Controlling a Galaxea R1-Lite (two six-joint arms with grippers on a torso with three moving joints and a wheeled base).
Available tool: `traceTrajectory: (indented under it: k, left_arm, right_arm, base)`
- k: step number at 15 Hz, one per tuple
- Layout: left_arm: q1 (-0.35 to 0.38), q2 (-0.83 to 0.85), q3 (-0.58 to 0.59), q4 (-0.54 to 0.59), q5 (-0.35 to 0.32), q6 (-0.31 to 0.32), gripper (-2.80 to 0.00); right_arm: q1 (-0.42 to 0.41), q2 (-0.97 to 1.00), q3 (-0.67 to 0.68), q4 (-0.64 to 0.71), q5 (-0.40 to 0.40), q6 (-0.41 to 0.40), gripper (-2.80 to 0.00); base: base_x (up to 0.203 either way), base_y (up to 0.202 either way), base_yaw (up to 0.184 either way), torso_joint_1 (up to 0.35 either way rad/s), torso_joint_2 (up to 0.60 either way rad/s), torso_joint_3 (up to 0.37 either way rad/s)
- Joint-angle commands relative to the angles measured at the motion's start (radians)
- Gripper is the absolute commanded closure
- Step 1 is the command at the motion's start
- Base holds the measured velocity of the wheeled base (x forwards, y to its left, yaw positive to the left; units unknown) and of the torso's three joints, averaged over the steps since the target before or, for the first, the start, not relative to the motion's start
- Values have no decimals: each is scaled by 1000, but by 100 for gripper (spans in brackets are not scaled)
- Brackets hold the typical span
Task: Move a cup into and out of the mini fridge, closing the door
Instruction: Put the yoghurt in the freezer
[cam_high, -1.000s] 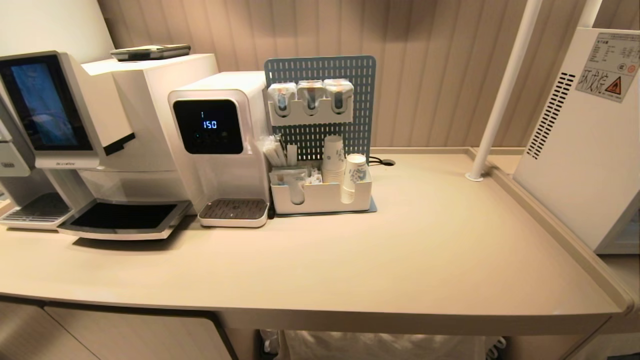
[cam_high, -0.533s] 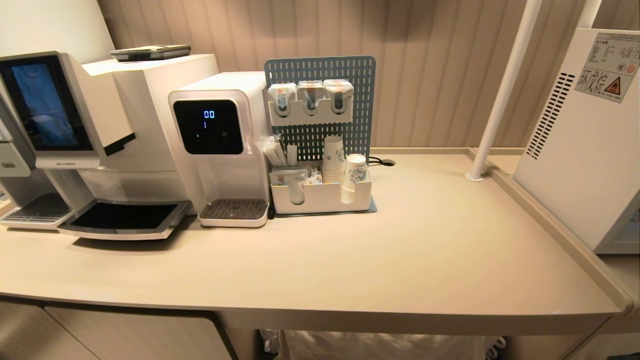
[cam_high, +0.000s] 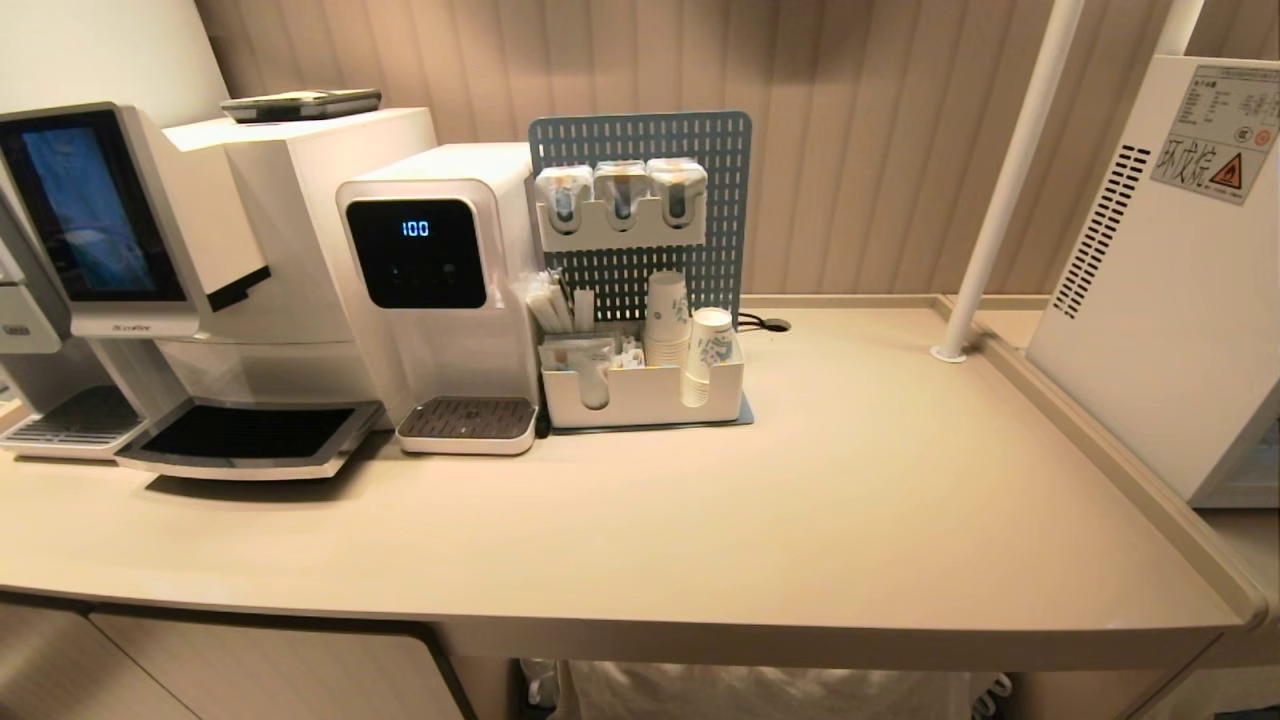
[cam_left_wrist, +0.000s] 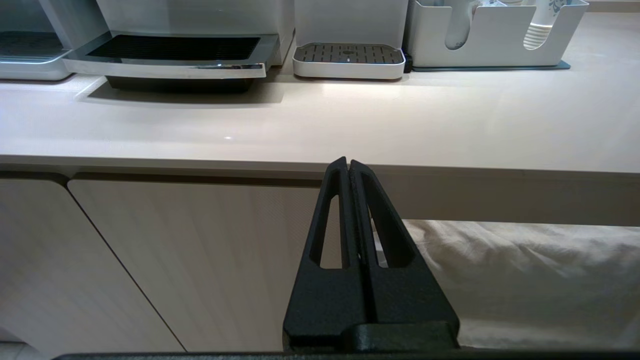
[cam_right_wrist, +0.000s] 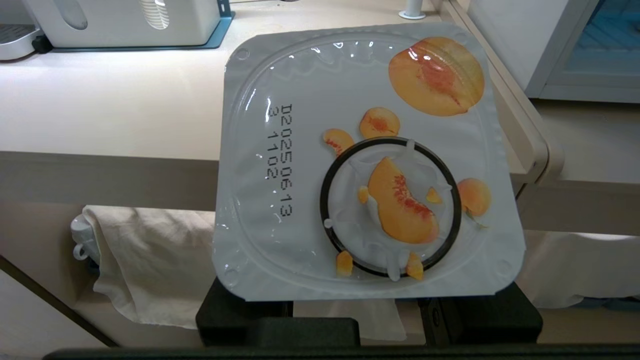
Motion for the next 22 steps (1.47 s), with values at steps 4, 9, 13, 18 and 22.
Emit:
traceTrajectory:
  k: [4,9,13,18,22]
  left_arm:
    - [-1,2,0,0,0,0,0]
    - [-1,2,1,0,0,0,0]
    - [-1,2,-1,0,0,0,0]
    - [-1,2,0,0,0,0,0]
    - [-1,2,-1,0,0,1,0]
  right_arm:
    - [0,4,0,1,0,3,0]
    - [0,4,0,1,-1,6,0]
    - [0,4,0,1,0,4,0]
    - [0,4,0,1,0,4,0]
    - [0,4,0,1,0,4,0]
  base:
    - [0,0,0,0,0,0]
    - [0,0,0,0,0,0]
    - [-63,0,-1,4,1,1]
    - [0,0,0,0,0,0]
    - [0,0,0,0,0,0]
